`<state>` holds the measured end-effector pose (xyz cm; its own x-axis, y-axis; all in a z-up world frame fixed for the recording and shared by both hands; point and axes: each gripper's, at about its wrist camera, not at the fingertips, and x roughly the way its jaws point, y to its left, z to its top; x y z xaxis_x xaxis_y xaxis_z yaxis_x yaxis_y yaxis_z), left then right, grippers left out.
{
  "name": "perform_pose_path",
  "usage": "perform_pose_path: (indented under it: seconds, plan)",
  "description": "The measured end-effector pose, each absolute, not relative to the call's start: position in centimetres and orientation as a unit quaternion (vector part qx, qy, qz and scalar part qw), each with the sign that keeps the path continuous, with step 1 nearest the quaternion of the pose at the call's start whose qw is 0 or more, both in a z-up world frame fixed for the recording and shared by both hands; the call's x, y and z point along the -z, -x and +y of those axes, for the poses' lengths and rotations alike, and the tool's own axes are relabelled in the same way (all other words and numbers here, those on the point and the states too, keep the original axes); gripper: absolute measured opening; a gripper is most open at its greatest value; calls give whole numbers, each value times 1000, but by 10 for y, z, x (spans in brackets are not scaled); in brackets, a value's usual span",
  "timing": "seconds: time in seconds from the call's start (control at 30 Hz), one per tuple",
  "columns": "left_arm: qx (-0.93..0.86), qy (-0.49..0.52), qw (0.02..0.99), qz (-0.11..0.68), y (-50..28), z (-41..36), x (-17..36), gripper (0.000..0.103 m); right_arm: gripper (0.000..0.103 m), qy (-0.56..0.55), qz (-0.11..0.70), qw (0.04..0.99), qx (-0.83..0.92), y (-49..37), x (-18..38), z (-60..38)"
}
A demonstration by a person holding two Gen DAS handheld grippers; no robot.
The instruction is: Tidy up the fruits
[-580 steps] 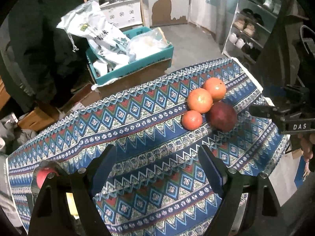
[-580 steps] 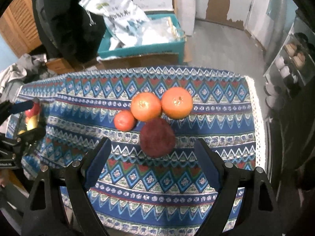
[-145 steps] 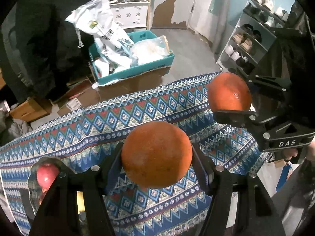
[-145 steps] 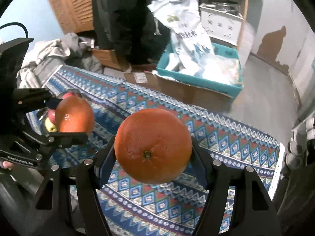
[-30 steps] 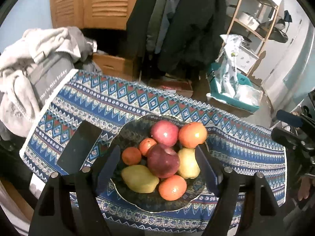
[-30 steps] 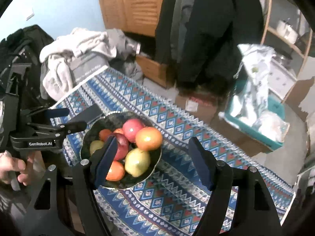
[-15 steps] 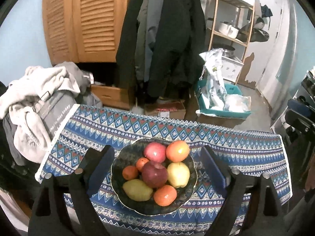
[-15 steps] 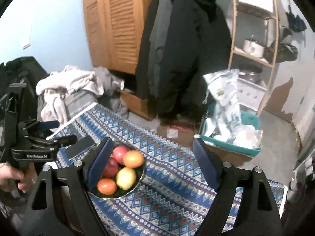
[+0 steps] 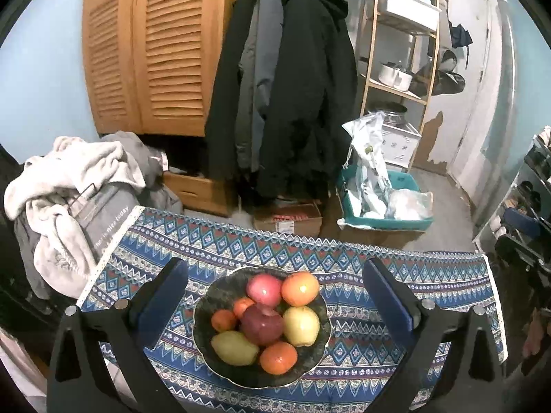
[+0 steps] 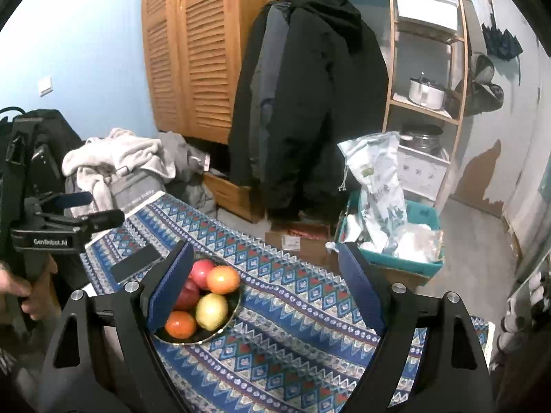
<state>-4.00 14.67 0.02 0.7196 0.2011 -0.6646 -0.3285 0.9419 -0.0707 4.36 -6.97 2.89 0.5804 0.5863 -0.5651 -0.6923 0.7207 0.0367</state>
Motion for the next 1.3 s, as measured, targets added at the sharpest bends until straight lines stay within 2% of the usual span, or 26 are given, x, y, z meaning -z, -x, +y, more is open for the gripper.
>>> perform_pose_path:
  seconds: [1.3]
  plan:
    - [-156,53,920,356,34,125,-4,102,85,90,304,877,-361,-49,-19,-85]
